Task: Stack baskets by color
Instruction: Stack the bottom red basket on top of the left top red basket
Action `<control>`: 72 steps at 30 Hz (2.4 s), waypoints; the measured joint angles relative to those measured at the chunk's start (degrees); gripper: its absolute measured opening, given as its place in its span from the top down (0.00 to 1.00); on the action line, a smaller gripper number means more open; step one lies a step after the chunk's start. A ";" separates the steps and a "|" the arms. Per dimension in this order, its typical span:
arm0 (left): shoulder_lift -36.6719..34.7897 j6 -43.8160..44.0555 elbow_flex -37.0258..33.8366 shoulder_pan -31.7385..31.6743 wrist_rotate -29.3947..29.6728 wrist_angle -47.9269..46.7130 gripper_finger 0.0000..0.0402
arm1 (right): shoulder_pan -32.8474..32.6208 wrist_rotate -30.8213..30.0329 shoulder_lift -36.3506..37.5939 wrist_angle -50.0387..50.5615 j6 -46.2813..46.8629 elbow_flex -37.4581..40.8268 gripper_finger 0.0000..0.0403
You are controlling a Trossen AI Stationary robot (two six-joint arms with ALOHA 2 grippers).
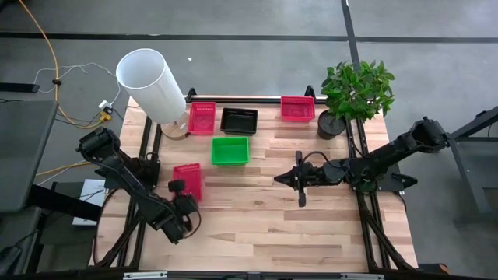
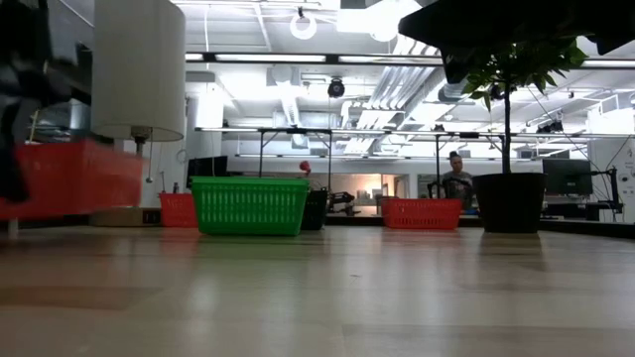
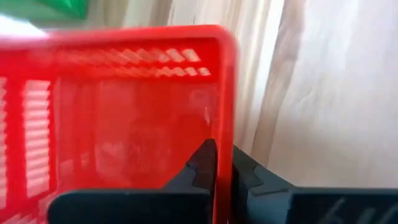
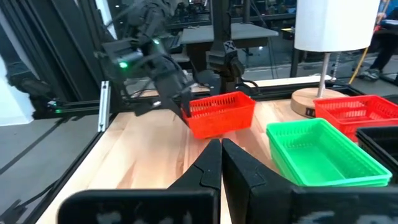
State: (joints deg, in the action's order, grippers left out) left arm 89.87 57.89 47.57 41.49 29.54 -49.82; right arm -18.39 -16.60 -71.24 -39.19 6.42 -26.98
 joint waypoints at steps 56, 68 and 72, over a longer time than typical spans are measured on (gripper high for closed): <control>-0.61 -81.89 12.47 -71.74 -1.63 -2.68 1.00 | 0.00 0.52 0.00 2.79 -2.36 0.00 1.00; -0.57 -85.56 7.98 -73.16 -2.21 3.97 1.00 | 0.02 0.12 0.00 2.75 -2.53 0.00 1.00; -0.57 -85.61 7.98 -73.52 -2.74 3.96 1.00 | 0.02 0.13 0.00 2.57 -2.44 0.00 1.00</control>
State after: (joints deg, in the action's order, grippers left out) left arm 89.30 -27.73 55.55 -32.03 26.80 -45.87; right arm -18.37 -16.47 -71.24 -36.62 3.98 -26.98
